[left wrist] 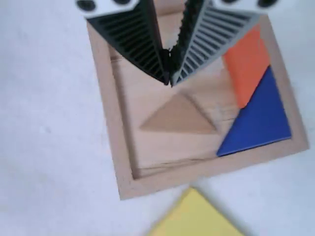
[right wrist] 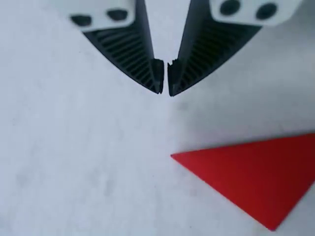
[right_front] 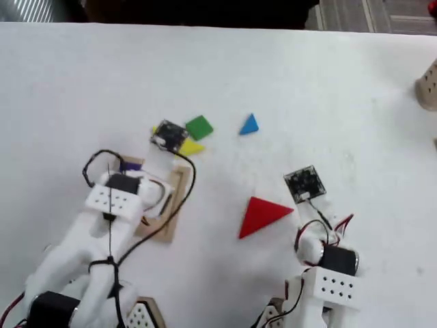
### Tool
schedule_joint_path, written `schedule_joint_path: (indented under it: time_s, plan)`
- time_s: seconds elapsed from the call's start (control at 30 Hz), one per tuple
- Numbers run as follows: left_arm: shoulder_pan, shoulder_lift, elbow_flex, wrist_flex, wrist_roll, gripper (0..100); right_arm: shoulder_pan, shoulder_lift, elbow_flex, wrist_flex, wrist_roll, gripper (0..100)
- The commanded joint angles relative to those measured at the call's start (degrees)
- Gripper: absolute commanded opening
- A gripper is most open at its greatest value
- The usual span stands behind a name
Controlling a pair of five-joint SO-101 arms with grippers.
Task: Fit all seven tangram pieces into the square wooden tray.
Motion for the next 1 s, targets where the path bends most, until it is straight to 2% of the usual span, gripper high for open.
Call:
schedule_joint_path:
  time_s: [0.0, 0.2, 0.33, 0.53, 0.73, 0.97]
  plan:
    - [2.8, -2.1, 0.2, 1.4, -0.4, 2, 3.2, -1.1, 0.4, -2.0, 2.5, 1.8]
    - [2.5, -1.9, 0.4, 1.3, -0.3, 2, 3.2, -1.1, 0.4, -2.0, 2.8, 1.8]
    - [0.0, -1.0, -0.1, 1.1, -0.2, 2, 3.2, -1.1, 0.4, -2.0, 2.8, 1.8]
    - [-2.3, 12.4, -8.6, 2.9, 2.8, 2, 3.2, -1.1, 0.4, -2.0, 2.8, 1.8]
    - [-2.0, 16.0, -11.6, 4.1, 2.8, 2, 3.2, -1.1, 0.4, -2.0, 2.8, 1.8]
    - [0.0, 16.1, -11.2, 0.4, 3.3, 2, 3.2, -1.1, 0.4, -2.0, 2.8, 1.8]
